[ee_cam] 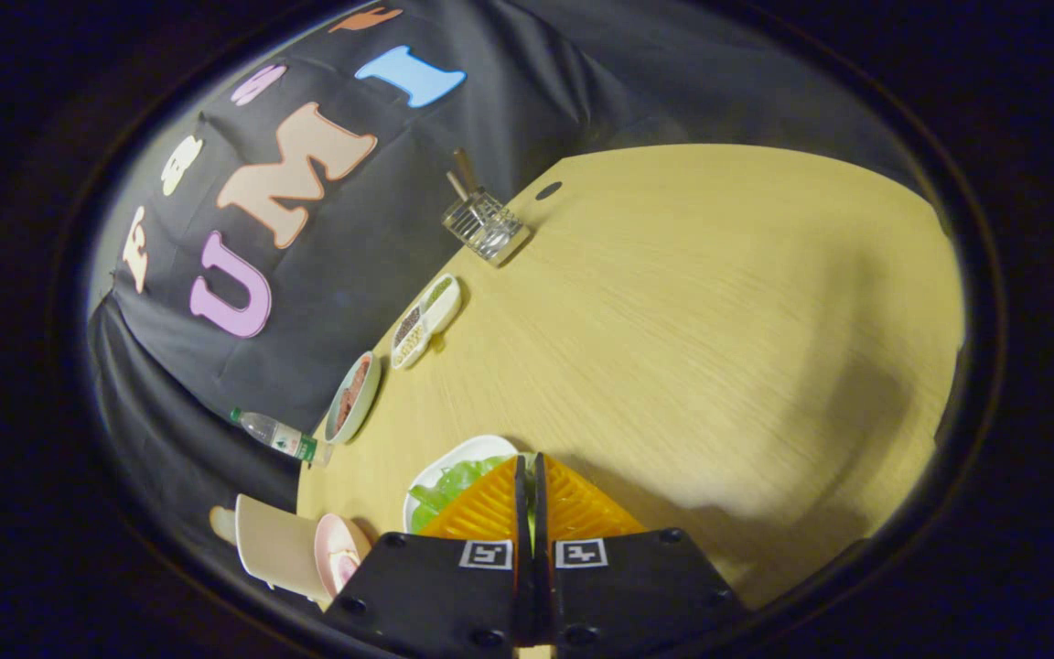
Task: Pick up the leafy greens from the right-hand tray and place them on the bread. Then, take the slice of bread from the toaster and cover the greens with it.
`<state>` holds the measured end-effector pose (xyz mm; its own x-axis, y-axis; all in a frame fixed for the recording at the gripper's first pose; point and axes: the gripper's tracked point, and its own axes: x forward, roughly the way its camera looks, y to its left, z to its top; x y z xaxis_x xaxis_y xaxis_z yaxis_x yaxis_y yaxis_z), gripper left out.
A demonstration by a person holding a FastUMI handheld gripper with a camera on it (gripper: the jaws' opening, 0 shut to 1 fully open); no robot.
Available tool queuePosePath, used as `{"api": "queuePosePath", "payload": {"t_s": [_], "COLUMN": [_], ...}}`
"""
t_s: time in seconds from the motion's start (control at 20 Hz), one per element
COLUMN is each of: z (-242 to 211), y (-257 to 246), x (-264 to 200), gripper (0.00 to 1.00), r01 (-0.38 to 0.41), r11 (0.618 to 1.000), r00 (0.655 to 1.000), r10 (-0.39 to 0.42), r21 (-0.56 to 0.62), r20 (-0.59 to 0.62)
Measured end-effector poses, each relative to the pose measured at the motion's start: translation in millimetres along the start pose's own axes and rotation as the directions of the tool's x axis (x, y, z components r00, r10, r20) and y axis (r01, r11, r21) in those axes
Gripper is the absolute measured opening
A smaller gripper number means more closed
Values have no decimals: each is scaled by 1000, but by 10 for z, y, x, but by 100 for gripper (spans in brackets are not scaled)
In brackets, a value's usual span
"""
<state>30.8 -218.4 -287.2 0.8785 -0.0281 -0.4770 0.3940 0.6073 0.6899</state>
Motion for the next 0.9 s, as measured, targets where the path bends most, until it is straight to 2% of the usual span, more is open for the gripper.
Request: {"api": "queuePosePath", "payload": {"t_s": [0.4,0.9], "z": [192,173], "y": [281,135], "x": [-171,-152], "gripper": [3,3], "r01": [-29,35], "r11": [997,985], "r00": [998,998], "r10": [33,-26], "r21": [-77,-166], "r20": [48,54]}}
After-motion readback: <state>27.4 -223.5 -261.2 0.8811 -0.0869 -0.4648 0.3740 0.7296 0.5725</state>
